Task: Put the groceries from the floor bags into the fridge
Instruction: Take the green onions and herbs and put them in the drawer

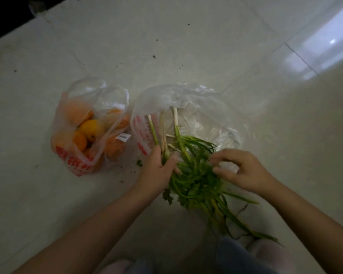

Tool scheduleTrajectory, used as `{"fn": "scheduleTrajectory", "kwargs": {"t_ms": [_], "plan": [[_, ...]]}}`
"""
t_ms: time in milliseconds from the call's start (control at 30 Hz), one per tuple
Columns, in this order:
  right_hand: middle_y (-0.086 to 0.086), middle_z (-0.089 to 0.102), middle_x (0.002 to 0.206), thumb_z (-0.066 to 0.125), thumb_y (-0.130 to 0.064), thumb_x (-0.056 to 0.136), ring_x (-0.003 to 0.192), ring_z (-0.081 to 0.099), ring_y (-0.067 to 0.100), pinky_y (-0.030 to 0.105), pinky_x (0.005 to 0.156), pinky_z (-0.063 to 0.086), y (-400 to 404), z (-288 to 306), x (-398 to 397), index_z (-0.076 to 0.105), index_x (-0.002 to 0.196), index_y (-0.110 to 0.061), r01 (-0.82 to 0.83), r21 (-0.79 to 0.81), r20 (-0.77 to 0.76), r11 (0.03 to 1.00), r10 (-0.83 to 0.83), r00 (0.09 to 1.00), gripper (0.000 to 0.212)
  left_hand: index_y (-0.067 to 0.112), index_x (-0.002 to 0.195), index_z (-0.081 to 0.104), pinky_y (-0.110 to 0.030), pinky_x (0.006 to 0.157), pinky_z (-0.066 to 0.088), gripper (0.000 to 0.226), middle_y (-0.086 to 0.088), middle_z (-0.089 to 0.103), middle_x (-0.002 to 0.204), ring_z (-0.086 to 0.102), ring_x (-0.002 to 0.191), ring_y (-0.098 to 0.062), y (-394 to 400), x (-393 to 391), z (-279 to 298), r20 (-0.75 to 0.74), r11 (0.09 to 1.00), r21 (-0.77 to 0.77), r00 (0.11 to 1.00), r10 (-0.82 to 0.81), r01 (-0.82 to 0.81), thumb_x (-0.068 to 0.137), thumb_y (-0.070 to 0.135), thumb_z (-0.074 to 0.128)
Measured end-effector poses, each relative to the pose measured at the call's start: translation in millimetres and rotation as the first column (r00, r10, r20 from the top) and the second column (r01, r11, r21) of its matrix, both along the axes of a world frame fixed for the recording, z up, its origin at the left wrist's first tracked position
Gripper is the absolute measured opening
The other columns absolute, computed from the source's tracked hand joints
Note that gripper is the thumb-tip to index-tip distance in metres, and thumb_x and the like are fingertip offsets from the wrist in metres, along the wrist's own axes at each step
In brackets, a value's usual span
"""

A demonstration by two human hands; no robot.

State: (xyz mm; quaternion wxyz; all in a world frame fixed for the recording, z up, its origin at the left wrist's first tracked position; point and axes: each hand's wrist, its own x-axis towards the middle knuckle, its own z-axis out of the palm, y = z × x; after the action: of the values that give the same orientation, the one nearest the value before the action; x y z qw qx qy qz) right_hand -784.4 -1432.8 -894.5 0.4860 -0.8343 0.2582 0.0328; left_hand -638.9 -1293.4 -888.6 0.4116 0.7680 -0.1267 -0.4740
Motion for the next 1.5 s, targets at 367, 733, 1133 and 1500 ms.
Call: {"fn": "scheduleTrajectory", "kwargs": {"t_ms": [367, 733, 1133, 1500], "plan": [[0.019, 0.061, 0.115, 0.061, -0.030, 0.086, 0.104, 0.057, 0.031, 0.032, 0.081, 0.044, 12.9, -47.5, 82.9, 0.054, 0.117, -0.002, -0.064, -0.036, -0.459, 0.997, 0.040, 0.888, 0.042, 0.018, 0.089, 0.049, -0.011, 0.056, 0.034, 0.014, 0.000, 0.052, 0.080, 0.041, 0.066, -0.009, 37.1, 49.5, 20.7, 0.572, 0.991, 0.131, 0.816, -0.091, 0.019, 0.086, 0.010, 0.061], [0.022, 0.046, 0.126, 0.047, -0.044, 0.091, 0.109, 0.053, 0.037, 0.041, 0.087, 0.047, 61.3, -67.3, 107.7, 0.045, 0.122, -0.002, -0.005, -0.165, -0.475, 0.986, -0.075, 0.877, 0.053, 0.018, 0.123, 0.056, -0.026, 0.056, 0.034, 0.036, 0.010, 0.049, 0.078, 0.048, 0.070, -0.011, 34.6, 69.4, 24.9, 0.635, 0.949, 0.310, 0.733, -0.246, 0.051, 0.088, 0.026, 0.059], [0.017, 0.046, 0.125, 0.055, -0.041, 0.086, 0.110, 0.054, 0.034, 0.042, 0.085, 0.049, 75.9, -64.1, 127.0, 0.032, 0.129, -0.008, 0.037, -0.268, -0.530, 0.963, -0.180, 0.829, 0.059, 0.020, 0.117, 0.057, -0.032, 0.077, 0.048, 0.042, -0.003, 0.065, 0.110, 0.061, 0.103, -0.025, 5.5, 88.0, 2.7, 0.649, 0.922, 0.369, 0.679, -0.343, 0.113, 0.084, 0.046, 0.060], [0.003, 0.054, 0.090, 0.063, -0.006, 0.079, 0.080, 0.054, 0.021, 0.038, 0.074, 0.050, 51.0, -19.9, 100.1, 0.034, 0.131, -0.007, 0.380, 0.018, -0.254, 0.925, -0.364, 0.896, 0.059, 0.018, 0.122, 0.062, -0.028, 0.085, 0.044, 0.035, -0.007, 0.066, 0.118, 0.060, 0.107, -0.024, -16.6, 84.9, 2.7, 0.408, 0.990, 0.132, 0.907, -0.100, 0.050, 0.097, 0.034, 0.042]]}}
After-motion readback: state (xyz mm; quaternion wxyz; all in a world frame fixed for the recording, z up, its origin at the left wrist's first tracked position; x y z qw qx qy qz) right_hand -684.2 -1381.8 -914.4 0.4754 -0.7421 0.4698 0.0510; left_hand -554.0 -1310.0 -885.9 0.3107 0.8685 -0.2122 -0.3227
